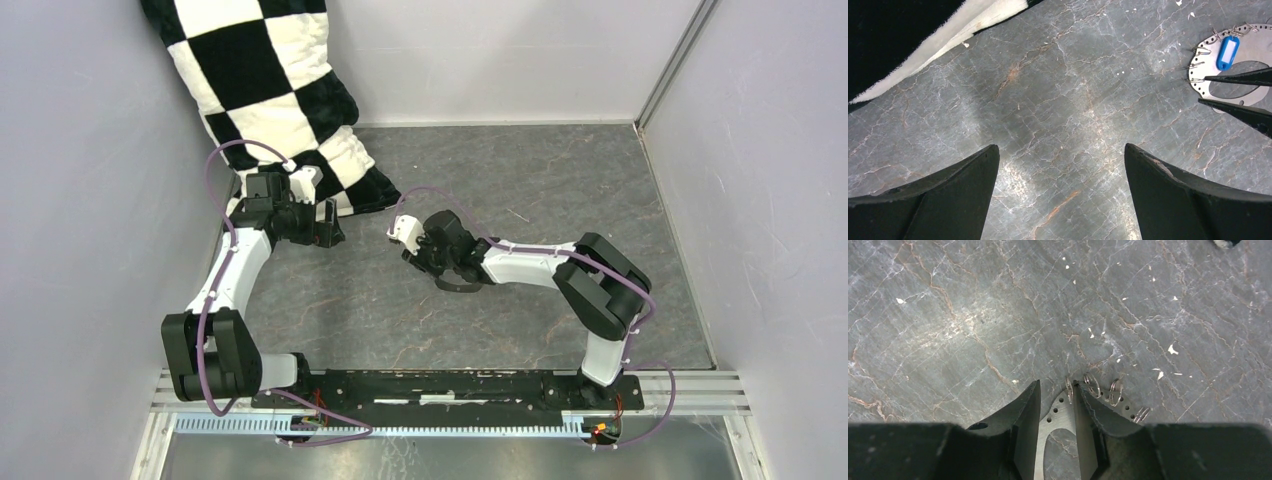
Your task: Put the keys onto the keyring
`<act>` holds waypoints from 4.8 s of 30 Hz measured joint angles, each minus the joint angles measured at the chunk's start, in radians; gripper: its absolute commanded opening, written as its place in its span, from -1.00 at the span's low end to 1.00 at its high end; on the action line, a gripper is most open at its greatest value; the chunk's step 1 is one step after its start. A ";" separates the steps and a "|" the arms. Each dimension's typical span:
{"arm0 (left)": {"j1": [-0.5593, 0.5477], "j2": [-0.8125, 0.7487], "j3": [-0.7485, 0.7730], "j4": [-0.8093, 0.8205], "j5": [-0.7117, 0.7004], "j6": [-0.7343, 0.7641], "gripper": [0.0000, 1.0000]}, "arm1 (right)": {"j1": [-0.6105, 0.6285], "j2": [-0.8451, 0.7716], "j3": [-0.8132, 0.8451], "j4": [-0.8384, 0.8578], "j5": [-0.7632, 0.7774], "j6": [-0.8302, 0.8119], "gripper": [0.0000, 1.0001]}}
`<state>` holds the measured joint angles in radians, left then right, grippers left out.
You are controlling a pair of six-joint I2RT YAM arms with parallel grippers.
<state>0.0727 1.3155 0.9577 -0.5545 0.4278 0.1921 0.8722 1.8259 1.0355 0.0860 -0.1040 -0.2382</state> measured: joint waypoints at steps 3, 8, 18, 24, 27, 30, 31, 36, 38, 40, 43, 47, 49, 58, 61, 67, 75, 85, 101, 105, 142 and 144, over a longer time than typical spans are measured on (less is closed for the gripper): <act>0.000 -0.003 0.000 0.000 0.014 0.000 1.00 | -0.009 0.000 0.006 0.001 0.000 -0.003 -0.27; 0.000 -0.006 0.000 0.000 0.026 0.000 1.00 | -0.023 0.000 0.007 -0.004 0.004 -0.003 -0.29; 0.000 -0.006 0.000 0.000 0.028 0.000 1.00 | -0.031 0.000 0.007 -0.016 0.004 -0.005 -0.49; 0.000 -0.006 0.000 0.000 0.028 0.000 1.00 | -0.031 0.003 0.006 -0.021 0.004 -0.005 -0.49; 0.000 -0.006 0.000 0.000 0.027 0.001 1.00 | -0.031 0.008 0.005 -0.021 0.003 -0.004 -0.42; 0.000 -0.006 0.000 0.000 0.027 0.001 1.00 | -0.031 0.016 0.005 -0.021 0.003 -0.003 -0.43; 0.000 -0.006 0.000 0.000 0.027 0.002 1.00 | -0.031 0.018 0.005 -0.021 0.003 -0.003 -0.47; 0.000 -0.006 0.000 0.000 0.027 0.010 1.00 | -0.031 0.025 0.001 -0.020 0.004 -0.003 -0.99; 0.000 -0.007 -0.002 0.001 0.027 0.011 1.00 | -0.031 0.025 0.001 -0.019 0.007 0.002 -0.99; 0.000 -0.009 -0.005 0.000 0.028 0.011 1.00 | -0.031 0.025 0.001 -0.018 0.008 0.002 -0.99; 0.000 -0.019 -0.006 -0.001 0.039 0.012 1.00 | -0.031 0.025 0.001 -0.014 0.005 0.004 -0.99; 0.000 -0.041 -0.006 -0.018 0.090 0.030 1.00 | -0.031 0.003 0.001 -0.014 -0.018 0.012 -0.99; 0.000 -0.050 -0.005 -0.039 0.130 0.056 1.00 | -0.031 -0.031 0.000 -0.014 -0.037 0.023 -0.99; 0.000 -0.144 0.022 -0.229 0.389 0.321 0.98 | -0.031 -0.246 -0.043 0.051 -0.146 0.090 -0.99; -0.002 -0.184 0.092 -0.368 0.468 0.484 0.57 | -0.029 -0.304 -0.050 0.063 -0.190 0.111 -0.99; -0.040 -0.221 0.267 -0.547 0.583 0.663 0.48 | 0.006 -0.422 -0.053 0.087 -0.260 0.142 -0.99; -0.200 -0.240 0.322 -0.639 0.623 0.690 0.41 | 0.091 -0.521 -0.052 0.091 -0.300 0.155 -0.99; -0.309 -0.294 0.367 -0.676 0.629 0.689 0.30 | 0.190 -0.586 -0.033 0.054 -0.288 0.162 -0.99; -0.330 -0.315 0.398 -0.705 0.639 0.683 -0.20 | 0.234 -0.600 -0.007 0.050 -0.208 0.179 -0.99; -0.332 -0.314 0.403 -0.712 0.654 0.682 -0.20 | 0.239 -0.602 -0.007 0.064 -0.192 0.190 -0.99; -0.343 -0.410 0.322 -0.587 0.950 0.692 -0.95 | 0.248 -0.898 -0.045 0.043 -0.177 0.194 -0.06; -0.343 -0.406 0.322 -0.562 0.994 0.691 -0.96 | 0.249 -0.904 -0.067 0.046 -0.195 0.200 -0.11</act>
<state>-0.2707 0.9100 1.2797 -1.1160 1.4220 0.8833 1.1210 0.9215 0.9684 0.1318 -0.2985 -0.0387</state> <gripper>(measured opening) 0.032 0.472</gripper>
